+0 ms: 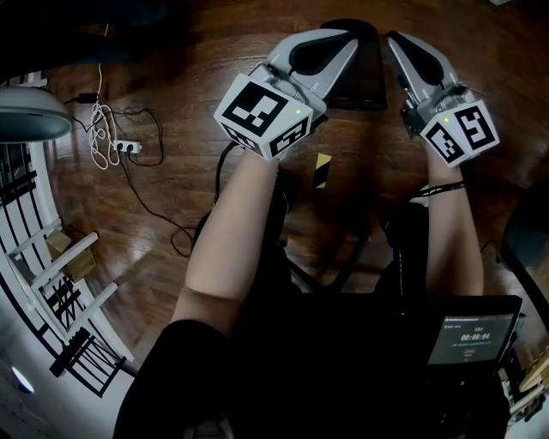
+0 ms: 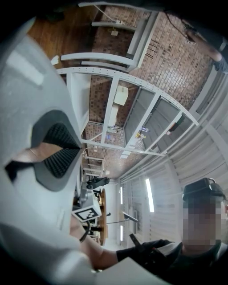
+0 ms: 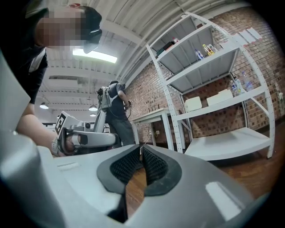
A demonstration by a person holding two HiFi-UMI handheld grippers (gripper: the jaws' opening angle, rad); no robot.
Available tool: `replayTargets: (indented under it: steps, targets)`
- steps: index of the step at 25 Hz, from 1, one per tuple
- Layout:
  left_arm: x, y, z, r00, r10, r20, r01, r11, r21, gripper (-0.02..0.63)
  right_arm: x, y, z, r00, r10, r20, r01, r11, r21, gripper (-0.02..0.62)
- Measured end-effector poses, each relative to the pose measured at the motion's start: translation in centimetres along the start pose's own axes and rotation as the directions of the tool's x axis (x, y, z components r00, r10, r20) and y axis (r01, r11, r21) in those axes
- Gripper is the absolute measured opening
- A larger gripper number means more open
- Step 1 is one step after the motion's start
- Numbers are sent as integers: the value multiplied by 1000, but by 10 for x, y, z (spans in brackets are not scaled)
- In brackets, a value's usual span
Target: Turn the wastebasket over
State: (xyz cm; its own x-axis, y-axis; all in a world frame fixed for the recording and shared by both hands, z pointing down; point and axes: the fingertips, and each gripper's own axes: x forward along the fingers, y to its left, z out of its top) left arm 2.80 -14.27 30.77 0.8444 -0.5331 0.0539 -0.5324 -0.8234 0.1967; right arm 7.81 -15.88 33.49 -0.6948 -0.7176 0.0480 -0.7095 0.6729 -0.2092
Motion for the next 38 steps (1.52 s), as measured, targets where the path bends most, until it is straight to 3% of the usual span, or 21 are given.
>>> replayTargets:
  steps: [11, 13, 16, 19, 21, 23, 26, 29, 32, 34, 38]
  targets:
    - [-5, 5, 7, 1000, 15, 14, -15, 1000, -12, 2, 4, -30, -32, 992, -123, 9, 119, 976, 182, 11]
    - [-7, 6, 10, 1000, 18, 23, -18, 1000, -16, 2, 4, -34, -45, 989, -147, -5, 144, 960, 238, 12]
    - [-5, 6, 18, 999, 22, 41, -21, 1000, -22, 2, 1, -44, -66, 983, -182, -9, 172, 911, 374, 12]
    - [0, 8, 27, 998, 24, 57, -22, 999, -27, 3, -9, -63, -97, 965, -261, -32, 243, 839, 488, 18]
    - [7, 4, 32, 998, 17, 56, -16, 1000, -19, 3, -23, -76, -123, 944, -324, -58, 299, 769, 565, 20]
    - [10, 2, 34, 998, 15, 57, -15, 1000, -8, 2, -39, -87, -150, 917, -392, -70, 341, 683, 647, 21]
    - [-3, 10, 30, 997, 25, 69, -24, 1000, -13, 2, -59, -87, -199, 856, -511, -72, 378, 527, 761, 28]
    - [-12, 15, 33, 996, 32, 86, -30, 999, -24, 2, -70, -73, -237, 821, -560, -111, 401, 427, 811, 35]
    - [-11, 12, 40, 994, 25, 102, -21, 999, -34, 3, -78, -53, -264, 786, -596, -167, 406, 294, 865, 69]
    - [-10, 7, 46, 993, 15, 116, -11, 999, -34, 2, -82, -44, -278, 774, -604, -191, 413, 253, 875, 91]
    - [-9, 2, 51, 991, 9, 132, -4, 999, -42, 2, -89, -30, -304, 761, -608, -225, 424, 205, 882, 114]
